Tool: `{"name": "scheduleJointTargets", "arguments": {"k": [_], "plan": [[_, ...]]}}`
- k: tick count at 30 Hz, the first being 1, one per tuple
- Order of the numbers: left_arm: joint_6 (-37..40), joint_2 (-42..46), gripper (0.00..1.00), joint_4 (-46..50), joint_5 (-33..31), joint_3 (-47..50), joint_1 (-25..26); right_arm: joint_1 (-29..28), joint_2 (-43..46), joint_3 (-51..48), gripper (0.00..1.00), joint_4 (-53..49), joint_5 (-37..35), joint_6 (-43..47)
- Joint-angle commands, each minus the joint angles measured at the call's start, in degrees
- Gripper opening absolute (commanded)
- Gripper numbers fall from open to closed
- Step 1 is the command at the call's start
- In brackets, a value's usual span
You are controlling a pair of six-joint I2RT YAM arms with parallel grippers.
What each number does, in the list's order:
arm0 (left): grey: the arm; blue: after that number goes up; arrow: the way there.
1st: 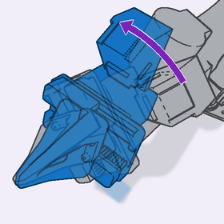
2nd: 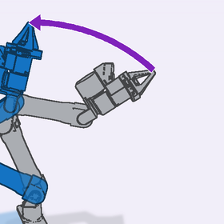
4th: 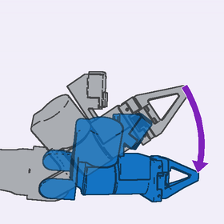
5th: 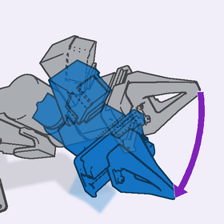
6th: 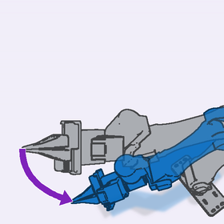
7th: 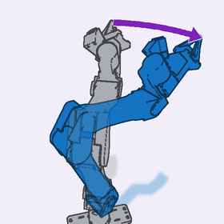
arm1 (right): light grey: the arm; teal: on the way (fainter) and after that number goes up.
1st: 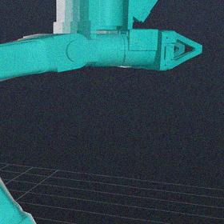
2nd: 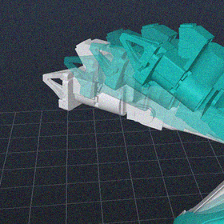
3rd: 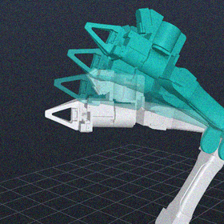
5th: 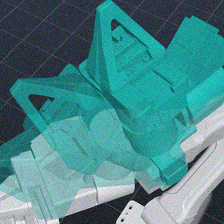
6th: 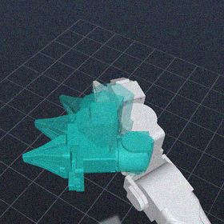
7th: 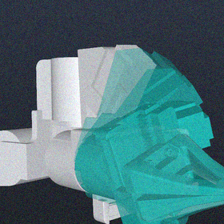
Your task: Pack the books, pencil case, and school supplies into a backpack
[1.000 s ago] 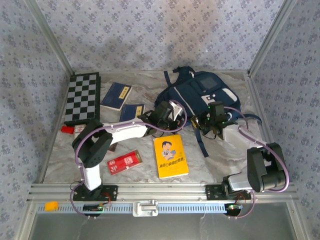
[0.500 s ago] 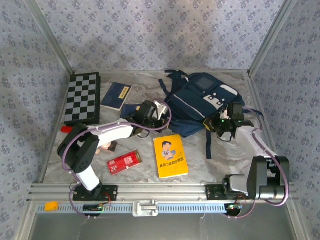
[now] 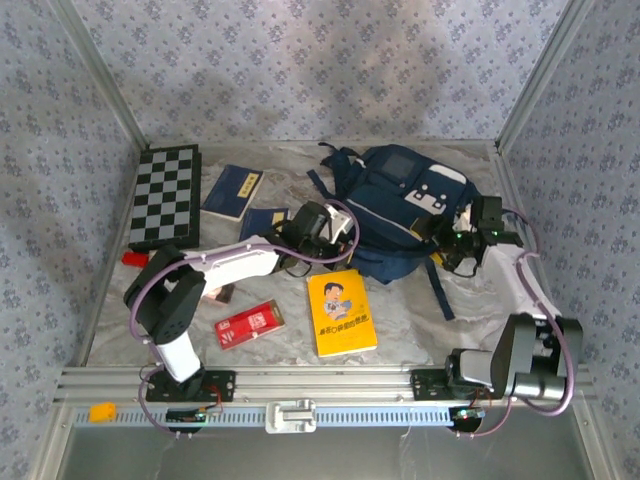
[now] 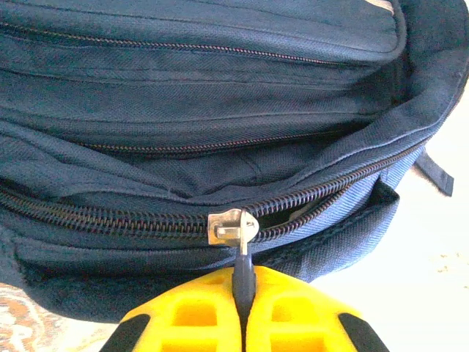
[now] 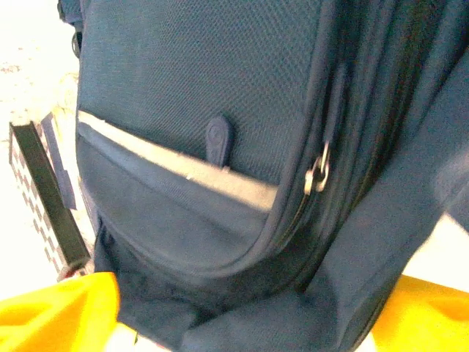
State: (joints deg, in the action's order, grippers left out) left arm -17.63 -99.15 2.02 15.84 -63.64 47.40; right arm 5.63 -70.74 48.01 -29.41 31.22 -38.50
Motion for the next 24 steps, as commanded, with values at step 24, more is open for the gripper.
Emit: {"name": "scheduleJointTargets", "arguments": {"k": [24], "plan": [[0.71,-0.3,0.0,1.44,1.13,-5.36,2.42,-18.14,-7.44,-5.96,0.62,23.36,-10.06,-21.89]]}}
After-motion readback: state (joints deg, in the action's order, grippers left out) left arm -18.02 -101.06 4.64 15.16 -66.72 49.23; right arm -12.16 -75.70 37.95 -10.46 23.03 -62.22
